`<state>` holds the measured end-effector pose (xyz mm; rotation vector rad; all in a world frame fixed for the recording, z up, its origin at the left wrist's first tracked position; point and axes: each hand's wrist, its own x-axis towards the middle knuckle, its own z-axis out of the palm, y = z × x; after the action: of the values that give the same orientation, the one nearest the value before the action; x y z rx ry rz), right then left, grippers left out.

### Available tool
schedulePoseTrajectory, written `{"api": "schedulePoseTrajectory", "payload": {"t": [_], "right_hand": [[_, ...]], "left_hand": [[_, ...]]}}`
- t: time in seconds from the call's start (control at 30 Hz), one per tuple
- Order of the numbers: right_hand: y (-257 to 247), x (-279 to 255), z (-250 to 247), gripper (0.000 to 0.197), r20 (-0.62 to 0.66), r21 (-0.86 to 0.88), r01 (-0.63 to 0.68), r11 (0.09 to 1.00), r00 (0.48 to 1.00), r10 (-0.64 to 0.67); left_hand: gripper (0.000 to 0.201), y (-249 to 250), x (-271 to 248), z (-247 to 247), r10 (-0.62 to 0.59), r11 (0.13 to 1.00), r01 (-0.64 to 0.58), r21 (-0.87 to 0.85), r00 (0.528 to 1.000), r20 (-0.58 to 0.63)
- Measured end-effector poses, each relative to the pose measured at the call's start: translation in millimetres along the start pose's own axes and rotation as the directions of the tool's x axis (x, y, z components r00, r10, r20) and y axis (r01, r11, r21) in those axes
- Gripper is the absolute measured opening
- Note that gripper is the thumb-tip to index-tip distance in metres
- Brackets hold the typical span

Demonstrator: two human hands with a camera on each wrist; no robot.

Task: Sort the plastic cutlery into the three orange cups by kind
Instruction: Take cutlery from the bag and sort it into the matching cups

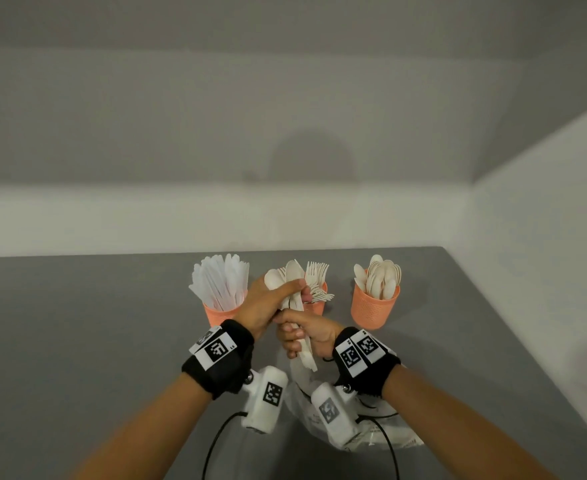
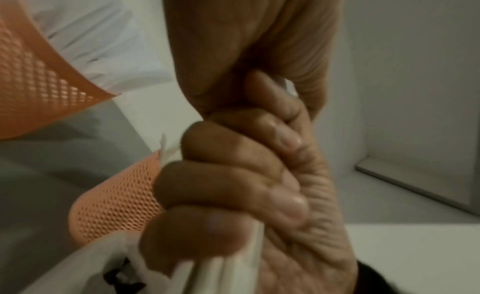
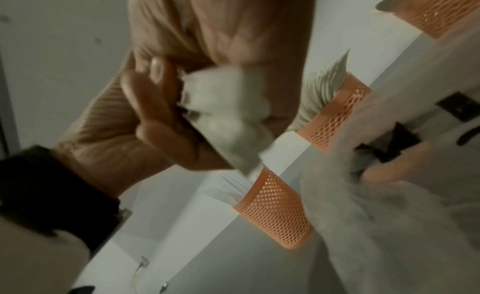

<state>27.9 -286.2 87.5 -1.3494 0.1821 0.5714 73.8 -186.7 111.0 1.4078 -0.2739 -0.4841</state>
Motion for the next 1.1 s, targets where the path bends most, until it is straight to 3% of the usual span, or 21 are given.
{"api": "schedulePoseTrajectory", "payload": {"t": [0.07, 0.13, 0.23, 0.33, 0.47, 0.6, 0.67, 0.77, 0.83, 0.9, 0.93, 1.0, 1.1], "right_hand": [[0.4, -1.7, 1.8, 0.024, -0.122, -0.072, 0.081, 0.994, 0.989, -0.089], [3.0, -0.1, 2.6, 0.009, -0.272, -0.247, 0.190, 0.950, 0.927, -0.257], [9.9, 4.0, 4.4, 0.024, -0.389, -0.456, 0.240, 0.857, 0.812, -0.435], [15.6, 4.3, 5.9, 0.035, -0.459, -0.552, 0.230, 0.802, 0.719, -0.522], [18.6, -0.9, 7.5, 0.038, -0.440, -0.634, 0.235, 0.737, 0.674, -0.594], [18.2, -3.0, 1.1, 0.032, -0.363, -0.623, 0.289, 0.727, 0.716, -0.596], [17.3, -2.7, -0.8, 0.007, -0.312, -0.571, 0.322, 0.755, 0.766, -0.562], [10.3, -11.0, -3.4, 0.026, -0.294, -0.315, 0.267, 0.911, 0.885, -0.361], [4.2, -18.1, -7.3, 0.031, -0.205, -0.103, 0.205, 0.973, 0.953, -0.223], [0.0, -22.4, -9.0, 0.034, -0.092, 0.020, 0.142, 0.990, 0.986, -0.140], [-0.7, -24.1, -8.5, 0.035, -0.058, 0.034, 0.124, 0.992, 0.991, -0.122], [-0.3, -25.6, -6.7, 0.035, -0.052, 0.028, 0.111, 0.993, 0.993, -0.109], [3.7, -24.9, -4.0, 0.027, -0.143, -0.112, 0.165, 0.980, 0.973, -0.180]], "left_hand": [[0.014, -3.3, 3.0, 3.1, 0.057, 0.994, -0.044, 0.099, 0.990, -0.132], [0.012, -6.3, 6.2, 6.5, 0.128, 0.978, -0.078, 0.195, 0.957, -0.259], [0.012, -9.0, 6.8, 13.6, 0.178, 0.976, -0.110, 0.189, 0.903, -0.390], [0.015, -10.0, 6.1, 21.3, 0.199, 0.977, -0.149, 0.150, 0.889, -0.412], [0.016, -9.7, 8.9, 23.9, 0.172, 0.982, -0.119, 0.150, 0.892, -0.418], [0.017, -6.7, 12.2, 20.2, 0.113, 0.986, -0.058, 0.157, 0.924, -0.367], [0.020, -6.7, 12.1, 18.0, 0.087, 0.990, -0.041, 0.132, 0.927, -0.364], [0.029, -5.8, 8.3, 17.0, 0.050, 0.999, -0.052, 0.000, 0.960, -0.274], [0.033, -3.7, 3.7, 14.7, 0.023, 0.999, -0.029, -0.039, 0.989, -0.149], [0.019, 0.7, -1.3, 13.0, 0.053, 0.999, -0.053, 0.002, 0.998, -0.027], [0.023, 0.8, -2.2, 12.7, 0.075, 0.997, -0.075, 0.023, 0.997, -0.004], [0.036, 0.9, -0.6, 12.8, 0.063, 0.996, -0.059, 0.061, 0.996, -0.055], [0.034, -5.0, 8.8, 10.2, 0.065, 0.986, -0.019, 0.165, 0.958, -0.279]]}}
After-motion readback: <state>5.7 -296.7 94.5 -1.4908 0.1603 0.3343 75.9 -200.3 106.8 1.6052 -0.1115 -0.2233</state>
